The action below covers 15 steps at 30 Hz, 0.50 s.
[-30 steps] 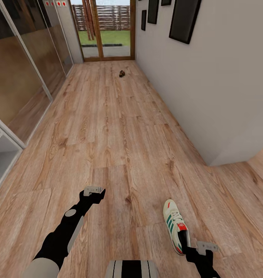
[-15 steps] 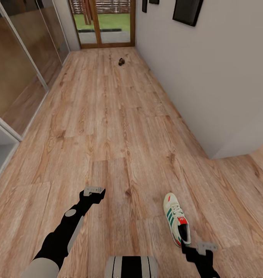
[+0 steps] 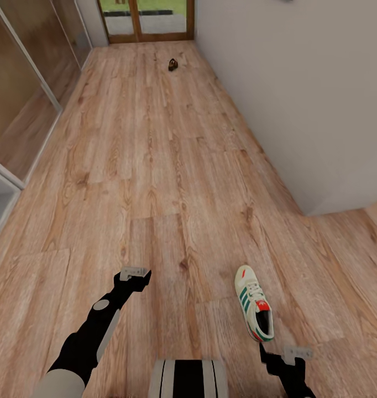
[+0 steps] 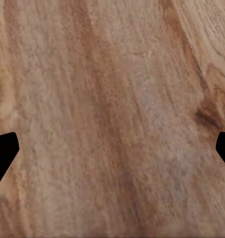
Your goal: Pick up the two gym shoes and the two sandals from the corridor floor and place them onto the hallstand (shoe rack) in the corridor, making sure they are on the rack and not on the floor. Arrange them so the two gym shoes are next to each other and the two sandals are next to each other.
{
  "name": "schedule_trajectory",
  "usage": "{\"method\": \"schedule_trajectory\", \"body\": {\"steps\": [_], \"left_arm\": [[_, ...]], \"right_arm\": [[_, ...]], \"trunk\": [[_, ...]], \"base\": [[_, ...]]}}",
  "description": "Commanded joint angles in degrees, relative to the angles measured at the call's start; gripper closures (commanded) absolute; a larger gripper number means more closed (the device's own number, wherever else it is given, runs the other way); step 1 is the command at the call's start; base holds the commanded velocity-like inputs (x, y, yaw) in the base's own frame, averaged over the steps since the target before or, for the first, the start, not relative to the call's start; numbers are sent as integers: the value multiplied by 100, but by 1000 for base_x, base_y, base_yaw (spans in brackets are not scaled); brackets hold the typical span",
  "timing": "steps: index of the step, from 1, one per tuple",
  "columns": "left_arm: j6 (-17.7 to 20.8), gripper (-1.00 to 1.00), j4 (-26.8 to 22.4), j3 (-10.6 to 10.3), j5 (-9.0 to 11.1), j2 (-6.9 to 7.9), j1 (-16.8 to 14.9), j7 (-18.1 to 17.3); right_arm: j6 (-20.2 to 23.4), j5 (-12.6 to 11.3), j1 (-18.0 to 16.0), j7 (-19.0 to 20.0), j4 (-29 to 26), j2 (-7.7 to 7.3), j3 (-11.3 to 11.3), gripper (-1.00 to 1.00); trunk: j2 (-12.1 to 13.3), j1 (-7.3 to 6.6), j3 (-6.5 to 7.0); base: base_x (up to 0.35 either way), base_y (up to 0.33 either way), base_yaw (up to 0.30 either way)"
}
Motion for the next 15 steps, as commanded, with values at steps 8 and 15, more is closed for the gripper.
{"method": "schedule_trajectory", "body": {"steps": [8, 15], "left_arm": [[35, -100, -11, 7, 4, -2, -1, -21], [36, -100, -9, 7, 4, -2, -1, -21]], "right_arm": [[-16, 8, -2, -5, 2, 0, -1, -100], [-16, 8, -2, -5, 2, -5, 4, -100]], "trunk": [[-8, 12, -189], [-8, 12, -250]], "base": [[0, 0, 0], [0, 0, 0]]}}
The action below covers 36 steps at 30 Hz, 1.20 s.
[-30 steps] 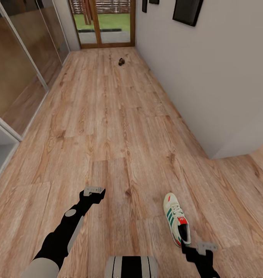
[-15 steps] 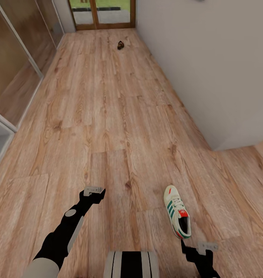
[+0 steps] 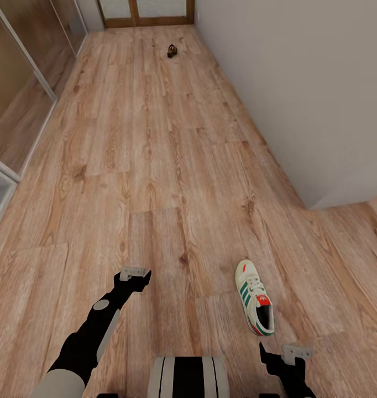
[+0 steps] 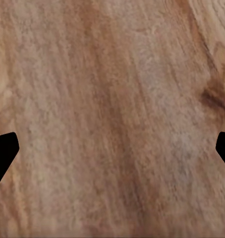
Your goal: Pick up the two gym shoes and the two sandals from the corridor floor and place them onto the hallstand (shoe rack) in the corridor, making sure they are on the rack and not on the floor. Arrange them so the two gym shoes are next to each other and the two sandals are next to each other.
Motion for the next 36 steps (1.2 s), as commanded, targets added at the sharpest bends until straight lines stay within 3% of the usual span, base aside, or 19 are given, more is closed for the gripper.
{"method": "schedule_trajectory", "body": {"steps": [1, 10, 36], "left_arm": [[34, -100, -9, 7, 2, -2, 0, -21], [38, -100, -8, 7, 2, -2, 0, -21], [33, -100, -9, 7, 0, -2, 0, -21]], "right_arm": [[-16, 8, -2, -5, 3, -1, 0, -100], [-13, 8, -2, -5, 3, -7, 1, -100], [-16, 8, -2, -5, 2, -4, 3, -100]], "trunk": [[-1, -1, -9], [-9, 14, -158], [-9, 14, -187]], "base": [[0, 0, 0], [0, 0, 0], [32, 4, 20]]}}
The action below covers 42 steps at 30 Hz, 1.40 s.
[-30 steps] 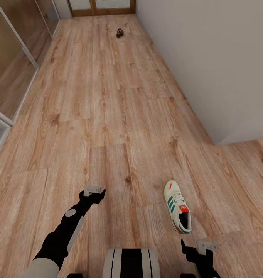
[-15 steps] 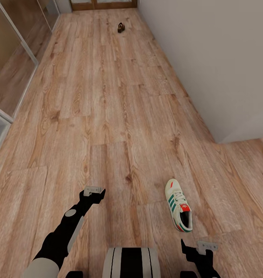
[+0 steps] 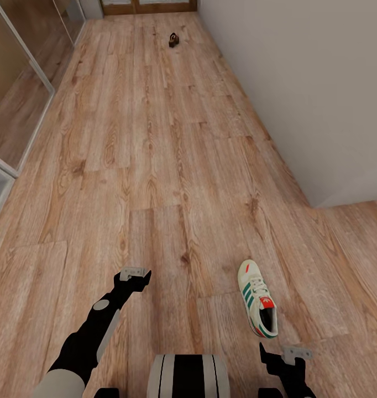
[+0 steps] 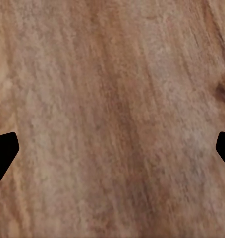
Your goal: Pick up the two gym shoes and the two sandals from the corridor floor and place them onto the hallstand (shoe rack) in the corridor, making sure they are on the rack and not on the floor. Arrange them so the two gym shoes are next to each other and the two sandals are next to each other.
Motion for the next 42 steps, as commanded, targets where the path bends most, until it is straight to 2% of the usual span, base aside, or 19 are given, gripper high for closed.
{"method": "schedule_trajectory", "body": {"steps": [1, 25, 38, 42], "left_arm": [[36, -100, -9, 7, 2, -2, 0, -21], [34, -100, -9, 7, 1, -2, 0, -21], [34, -100, -9, 7, 2, -2, 0, -21], [34, -100, -9, 7, 2, -2, 0, -21]], "right_arm": [[-16, 7, -1, -5, 3, 2, -1, -100], [-16, 7, -1, -5, -3, 14, -1, -100], [-16, 7, -1, -5, -5, 9, -8, -100], [-16, 7, -1, -5, -6, 9, -7, -100]], "trunk": [[-1, -1, -3], [-1, -1, -3], [-18, 33, -354], [-18, 33, -388]], "base": [[3, 1, 0], [45, 0, 0], [0, 0, 60], [0, 0, 111]]}}
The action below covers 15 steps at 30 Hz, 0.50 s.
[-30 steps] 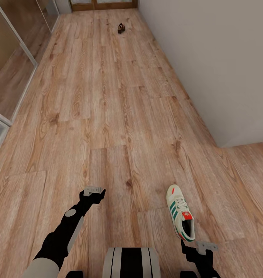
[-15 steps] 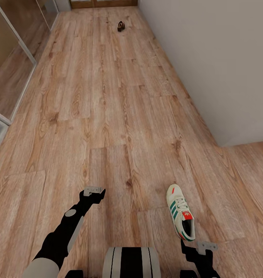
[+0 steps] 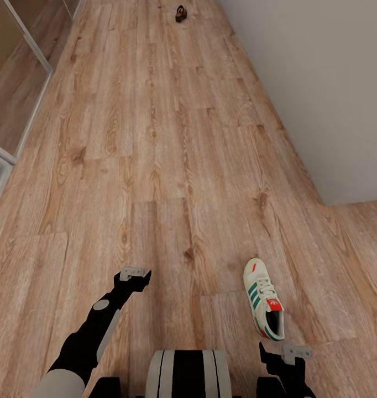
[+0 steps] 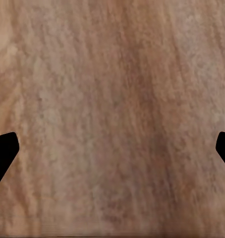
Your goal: Pick up the two gym shoes and the two sandals from the corridor floor and place them onto the hallstand (shoe rack) in the corridor, making sure they are on the rack and not on the floor. Arrange them so the two gym shoes are next to each other and the two sandals are next to each other.
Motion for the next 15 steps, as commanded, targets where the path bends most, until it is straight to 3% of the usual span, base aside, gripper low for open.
{"method": "schedule_trajectory", "body": {"steps": [1, 8, 15], "left_arm": [[34, -100, -8, 7, 2, -2, -1, -21], [34, -100, -8, 7, 0, -2, -1, -21], [34, -100, -8, 7, 2, -2, -1, -21]], "right_arm": [[-17, 8, -1, -5, 2, 0, -2, -100], [-17, 8, -1, -5, -3, -2, -2, -100], [-17, 8, -1, -5, -6, 0, 1, -100]], "trunk": [[-1, -1, -11], [-1, -1, -31], [-1, -1, -33]], "base": [[0, 0, 104], [5, 0, 41], [111, 0, 5]]}}
